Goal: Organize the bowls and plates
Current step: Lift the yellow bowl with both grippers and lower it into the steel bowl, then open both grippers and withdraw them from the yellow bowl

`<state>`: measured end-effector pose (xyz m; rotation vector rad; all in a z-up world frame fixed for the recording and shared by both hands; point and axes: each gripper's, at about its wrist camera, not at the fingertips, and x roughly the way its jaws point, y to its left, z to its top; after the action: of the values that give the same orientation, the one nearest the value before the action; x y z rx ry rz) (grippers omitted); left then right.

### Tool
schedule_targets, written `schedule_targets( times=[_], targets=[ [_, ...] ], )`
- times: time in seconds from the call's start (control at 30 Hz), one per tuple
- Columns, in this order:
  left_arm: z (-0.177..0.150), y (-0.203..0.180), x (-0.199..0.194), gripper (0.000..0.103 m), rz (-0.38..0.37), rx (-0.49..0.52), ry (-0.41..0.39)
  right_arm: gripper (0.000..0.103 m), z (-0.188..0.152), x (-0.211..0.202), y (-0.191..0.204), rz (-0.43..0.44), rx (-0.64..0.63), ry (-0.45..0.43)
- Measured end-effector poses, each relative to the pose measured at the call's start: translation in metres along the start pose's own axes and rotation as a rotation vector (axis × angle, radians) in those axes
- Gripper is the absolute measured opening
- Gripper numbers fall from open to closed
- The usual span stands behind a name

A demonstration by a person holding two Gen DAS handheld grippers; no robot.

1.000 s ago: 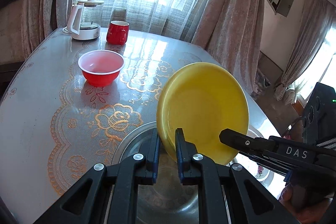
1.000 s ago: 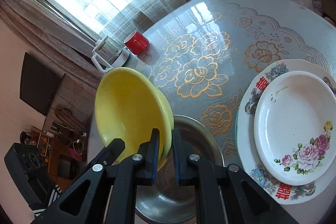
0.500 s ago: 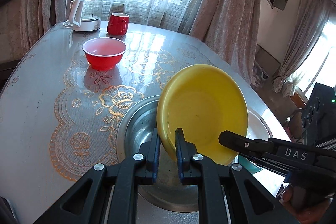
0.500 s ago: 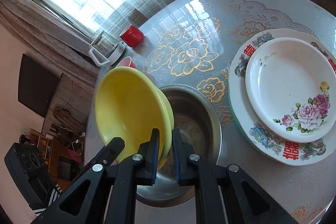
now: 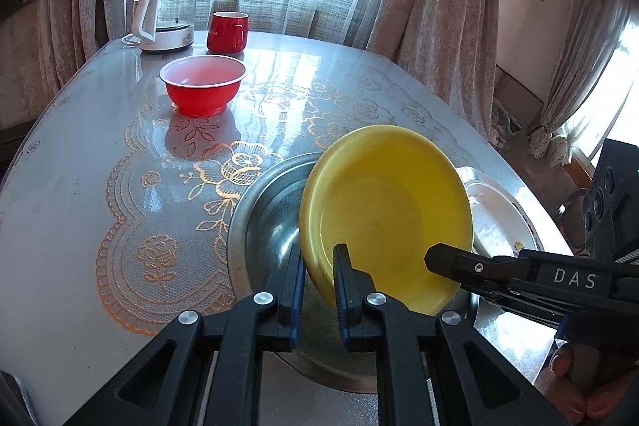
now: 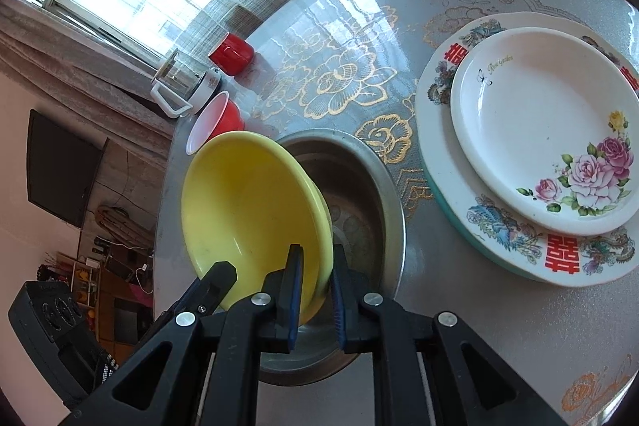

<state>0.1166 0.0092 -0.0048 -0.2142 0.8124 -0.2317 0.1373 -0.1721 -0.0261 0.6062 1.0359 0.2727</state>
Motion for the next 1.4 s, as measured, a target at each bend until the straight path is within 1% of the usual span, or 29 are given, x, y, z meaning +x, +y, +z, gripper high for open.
schedule_targets(
  times=[0.37, 0.47, 0.7, 0.83, 1.0, 1.2, 1.4],
  targets=[
    [-0.004, 0.001, 0.005, 0.014, 0.029, 0.025, 0.012, 0.015, 0.000, 0.000, 0.005, -0.060, -0.049, -0.016],
    [-0.004, 0.000, 0.007, 0.014, 0.034, 0.033, 0.018, 0.018, 0.001, 0.001, 0.007, -0.083, -0.061, -0.022],
    [-0.004, -0.001, 0.011, 0.014, 0.047, 0.052, 0.028, 0.018, 0.005, 0.004, 0.011, -0.116, -0.079, -0.028],
    [-0.004, -0.001, 0.012, 0.014, 0.055, 0.059, 0.028, 0.022, 0.007, 0.002, 0.013, -0.138, -0.092, -0.045],
    [-0.002, -0.003, 0.016, 0.014, 0.074, 0.076, 0.032, 0.022, 0.012, 0.006, 0.013, -0.136, -0.087, -0.039],
    [-0.002, -0.006, 0.018, 0.014, 0.086, 0.098, 0.041, 0.026, 0.010, 0.003, 0.016, -0.173, -0.111, -0.060],
    [-0.001, -0.005, 0.019, 0.014, 0.091, 0.093, 0.040, 0.026, 0.011, -0.001, 0.015, -0.154, -0.116, -0.073]
  ],
)
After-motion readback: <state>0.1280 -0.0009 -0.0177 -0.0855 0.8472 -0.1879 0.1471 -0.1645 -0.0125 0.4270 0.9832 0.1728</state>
